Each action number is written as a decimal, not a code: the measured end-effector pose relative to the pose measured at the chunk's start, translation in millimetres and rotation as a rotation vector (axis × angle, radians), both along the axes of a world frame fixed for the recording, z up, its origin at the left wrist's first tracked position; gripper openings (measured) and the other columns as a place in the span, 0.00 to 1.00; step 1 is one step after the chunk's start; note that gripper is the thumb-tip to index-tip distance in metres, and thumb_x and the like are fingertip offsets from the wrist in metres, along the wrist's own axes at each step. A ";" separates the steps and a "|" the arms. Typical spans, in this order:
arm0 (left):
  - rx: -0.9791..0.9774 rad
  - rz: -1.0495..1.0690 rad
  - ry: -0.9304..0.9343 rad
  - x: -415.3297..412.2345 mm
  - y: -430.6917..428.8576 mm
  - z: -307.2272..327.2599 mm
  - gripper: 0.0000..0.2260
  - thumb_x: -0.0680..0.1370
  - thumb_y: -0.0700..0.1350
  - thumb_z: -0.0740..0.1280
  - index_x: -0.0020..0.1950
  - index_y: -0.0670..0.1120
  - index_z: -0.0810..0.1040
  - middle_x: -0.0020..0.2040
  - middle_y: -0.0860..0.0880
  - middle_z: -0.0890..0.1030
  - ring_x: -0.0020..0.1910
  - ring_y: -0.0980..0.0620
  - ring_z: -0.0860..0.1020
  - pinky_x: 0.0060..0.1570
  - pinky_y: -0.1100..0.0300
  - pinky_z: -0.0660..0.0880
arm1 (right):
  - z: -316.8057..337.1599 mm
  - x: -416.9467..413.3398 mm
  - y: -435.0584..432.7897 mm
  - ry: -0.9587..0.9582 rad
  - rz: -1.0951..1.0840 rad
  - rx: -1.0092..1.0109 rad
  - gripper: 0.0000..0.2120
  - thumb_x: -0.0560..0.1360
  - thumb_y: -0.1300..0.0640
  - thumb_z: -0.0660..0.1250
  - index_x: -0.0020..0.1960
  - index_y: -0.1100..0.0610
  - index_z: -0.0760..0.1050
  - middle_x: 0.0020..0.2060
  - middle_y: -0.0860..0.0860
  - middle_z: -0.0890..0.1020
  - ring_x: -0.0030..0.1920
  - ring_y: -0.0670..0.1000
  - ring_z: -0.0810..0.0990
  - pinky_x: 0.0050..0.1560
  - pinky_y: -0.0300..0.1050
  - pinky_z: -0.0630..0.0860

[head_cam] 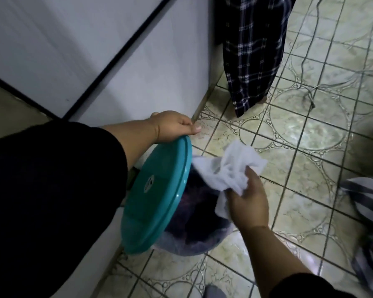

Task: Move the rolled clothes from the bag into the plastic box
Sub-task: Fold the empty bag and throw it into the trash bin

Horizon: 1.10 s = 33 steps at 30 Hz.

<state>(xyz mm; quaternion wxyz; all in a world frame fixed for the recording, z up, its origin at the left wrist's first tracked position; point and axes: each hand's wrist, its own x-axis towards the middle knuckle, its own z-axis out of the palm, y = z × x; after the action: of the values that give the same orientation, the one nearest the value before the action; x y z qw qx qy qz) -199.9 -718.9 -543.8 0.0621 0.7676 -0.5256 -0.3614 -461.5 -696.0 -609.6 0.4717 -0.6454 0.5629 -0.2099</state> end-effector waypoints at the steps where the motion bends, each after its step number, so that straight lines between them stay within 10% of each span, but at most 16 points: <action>1: -0.008 0.021 0.035 3.5 3.2 2.8 0.24 0.67 0.70 0.58 0.48 0.55 0.80 0.57 0.52 0.80 0.61 0.50 0.74 0.68 0.49 0.64 | -3.3 7.9 10.1 0.058 0.106 -0.068 0.27 0.68 0.55 0.70 0.67 0.50 0.70 0.64 0.50 0.76 0.64 0.53 0.74 0.64 0.48 0.72; 7: -0.049 0.061 0.132 4.9 14.5 3.9 0.23 0.75 0.64 0.60 0.54 0.48 0.82 0.56 0.48 0.81 0.58 0.50 0.76 0.66 0.52 0.68 | -24.6 40.8 52.6 0.620 0.748 -0.155 0.45 0.66 0.34 0.64 0.76 0.41 0.44 0.77 0.50 0.42 0.76 0.57 0.36 0.73 0.64 0.41; 11: -0.074 0.086 0.133 -2.5 19.5 1.3 0.22 0.77 0.64 0.58 0.54 0.49 0.81 0.55 0.49 0.80 0.56 0.50 0.76 0.61 0.55 0.70 | -28.4 37.8 51.1 0.790 0.958 -0.001 0.40 0.62 0.30 0.64 0.72 0.40 0.61 0.75 0.46 0.58 0.76 0.59 0.45 0.69 0.66 0.36; 15: -0.074 0.045 0.055 -20.0 22.4 -3.9 0.22 0.76 0.67 0.55 0.51 0.53 0.79 0.56 0.47 0.78 0.57 0.47 0.74 0.59 0.55 0.69 | -18.0 14.4 27.3 0.549 0.597 0.041 0.10 0.74 0.50 0.64 0.52 0.48 0.80 0.50 0.51 0.83 0.53 0.56 0.79 0.49 0.41 0.69; 21: 0.034 -0.090 -0.165 -73.6 18.7 -23.7 0.24 0.77 0.65 0.53 0.66 0.54 0.72 0.69 0.49 0.71 0.67 0.46 0.69 0.66 0.48 0.64 | 7.9 -11.1 -19.7 0.248 -0.283 0.112 0.08 0.71 0.59 0.61 0.40 0.50 0.78 0.37 0.48 0.83 0.39 0.53 0.79 0.41 0.44 0.73; 33: 0.409 -0.308 -0.357 -79.5 28.2 157.2 0.22 0.79 0.55 0.61 0.64 0.40 0.75 0.63 0.42 0.76 0.57 0.42 0.75 0.53 0.54 0.71 | 173.2 52.9 -30.0 0.024 -0.099 -0.050 0.06 0.73 0.56 0.63 0.40 0.47 0.75 0.34 0.45 0.80 0.37 0.50 0.78 0.36 0.42 0.70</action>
<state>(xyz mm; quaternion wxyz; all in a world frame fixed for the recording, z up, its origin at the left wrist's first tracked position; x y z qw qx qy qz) -279.3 -690.7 -386.6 -0.2425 0.7268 -0.5548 -0.3243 -408.6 -726.0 -436.4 0.4378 -0.6309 0.5943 -0.2390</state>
